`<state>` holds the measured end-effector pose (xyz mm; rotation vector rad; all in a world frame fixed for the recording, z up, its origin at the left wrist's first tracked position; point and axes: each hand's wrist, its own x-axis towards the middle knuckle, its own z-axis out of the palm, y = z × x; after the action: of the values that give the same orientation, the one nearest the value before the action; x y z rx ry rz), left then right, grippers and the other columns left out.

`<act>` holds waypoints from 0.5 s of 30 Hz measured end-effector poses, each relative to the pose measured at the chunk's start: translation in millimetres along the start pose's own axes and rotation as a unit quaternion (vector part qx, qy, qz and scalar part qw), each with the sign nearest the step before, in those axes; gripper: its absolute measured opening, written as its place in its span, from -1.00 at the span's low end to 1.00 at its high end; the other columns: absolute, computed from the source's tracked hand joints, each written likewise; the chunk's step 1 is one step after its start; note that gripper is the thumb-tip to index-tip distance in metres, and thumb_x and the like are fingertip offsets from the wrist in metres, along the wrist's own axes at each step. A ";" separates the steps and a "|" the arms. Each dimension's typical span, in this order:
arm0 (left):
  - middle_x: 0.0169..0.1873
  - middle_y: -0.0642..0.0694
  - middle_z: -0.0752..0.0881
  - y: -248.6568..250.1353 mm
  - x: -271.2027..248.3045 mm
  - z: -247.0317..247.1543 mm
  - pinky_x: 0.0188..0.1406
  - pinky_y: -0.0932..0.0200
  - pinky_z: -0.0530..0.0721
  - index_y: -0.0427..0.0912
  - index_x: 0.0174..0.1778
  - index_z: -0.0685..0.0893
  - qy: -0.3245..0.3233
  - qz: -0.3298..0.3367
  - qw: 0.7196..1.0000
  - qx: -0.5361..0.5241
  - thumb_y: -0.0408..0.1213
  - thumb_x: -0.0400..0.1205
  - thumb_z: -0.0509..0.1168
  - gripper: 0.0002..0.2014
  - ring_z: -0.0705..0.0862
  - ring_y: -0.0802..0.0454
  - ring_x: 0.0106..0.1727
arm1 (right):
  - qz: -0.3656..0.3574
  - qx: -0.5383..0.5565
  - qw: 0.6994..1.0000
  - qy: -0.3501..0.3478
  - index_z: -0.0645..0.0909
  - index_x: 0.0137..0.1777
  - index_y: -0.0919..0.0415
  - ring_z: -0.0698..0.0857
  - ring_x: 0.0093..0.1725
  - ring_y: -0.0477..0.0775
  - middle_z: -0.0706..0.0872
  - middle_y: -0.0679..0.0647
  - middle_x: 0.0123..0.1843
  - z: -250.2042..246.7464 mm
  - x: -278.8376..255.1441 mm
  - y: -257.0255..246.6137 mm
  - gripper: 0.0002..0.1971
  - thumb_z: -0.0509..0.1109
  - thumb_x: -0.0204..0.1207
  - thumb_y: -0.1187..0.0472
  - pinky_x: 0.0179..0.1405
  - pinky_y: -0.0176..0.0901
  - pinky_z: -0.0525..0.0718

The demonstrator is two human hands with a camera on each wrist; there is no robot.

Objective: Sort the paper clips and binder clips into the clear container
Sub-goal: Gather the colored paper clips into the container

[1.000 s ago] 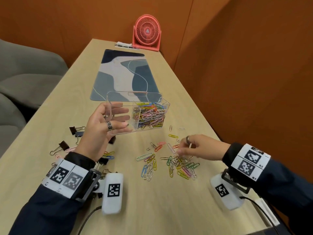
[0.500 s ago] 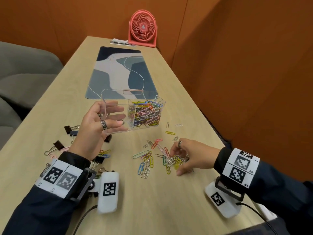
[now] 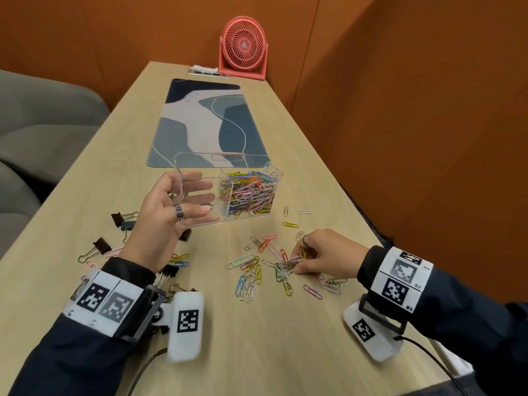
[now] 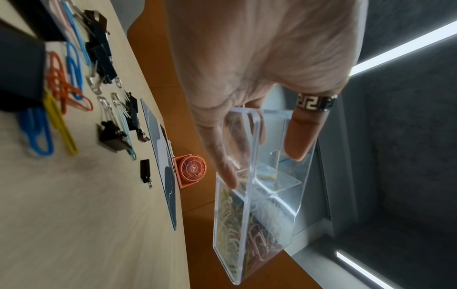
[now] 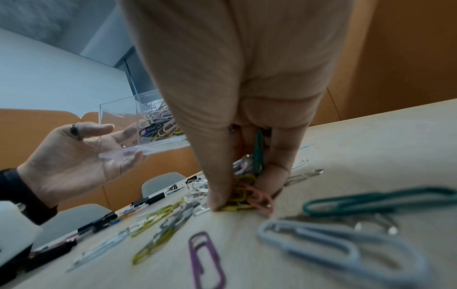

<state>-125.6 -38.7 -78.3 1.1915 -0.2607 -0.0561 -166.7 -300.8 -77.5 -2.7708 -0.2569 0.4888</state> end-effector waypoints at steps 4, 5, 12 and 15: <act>-0.02 -0.11 0.73 0.0 -0.4 0.0 -0.22 0.08 0.77 -0.12 0.05 0.62 0.001 0.000 1.000 -0.001 -0.51 0.21 0.32 -0.53 0.75 -0.10 0.06 | -0.008 0.026 1.000 0.003 0.50 -0.33 -0.04 0.49 -0.48 -0.18 0.58 -0.11 -0.34 -10.5 -0.8 -0.9 -0.78 0.50 0.43 0.09 -0.46 -0.50 0.44; -0.02 -0.11 0.73 0.1 -0.5 -0.2 -0.23 0.08 0.77 -0.12 0.05 0.62 0.000 0.000 1.000 -0.001 -0.52 0.21 0.32 -0.53 0.75 -0.10 0.06 | -0.009 0.050 0.999 0.007 0.54 -0.29 -0.02 0.53 -0.50 -0.20 0.64 -0.07 -0.31 -16.1 -1.8 -2.6 -0.82 0.51 0.42 0.12 -0.44 -0.50 0.46; -0.01 -0.13 0.72 -1.2 -0.6 0.6 -0.20 0.03 0.78 -0.15 0.06 0.60 -0.007 -0.005 1.000 -0.001 -0.52 0.21 0.32 -0.52 0.73 -0.10 0.05 | -0.068 0.100 0.984 0.130 0.63 -0.22 0.06 0.60 -0.54 -0.26 0.65 -0.11 -0.46 -87.5 -1.4 -28.9 -0.90 0.52 0.41 0.21 -0.37 -0.46 0.56; -0.03 -0.11 0.74 -1.9 -1.0 1.3 -0.23 0.04 0.77 -0.16 0.04 0.60 -0.014 -0.007 1.000 -0.001 -0.53 0.22 0.32 -0.54 0.74 -0.12 0.04 | -0.099 0.090 0.977 0.167 0.69 -0.09 0.24 0.61 -0.55 -0.29 0.63 -0.09 -0.46 -108.5 5.6 -47.5 -0.86 0.51 0.41 0.20 -0.43 -0.56 0.53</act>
<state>-126.7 -40.4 -79.8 1.1906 -0.2772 -0.0855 -128.2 -284.9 33.6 -2.5610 -0.3820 -0.0068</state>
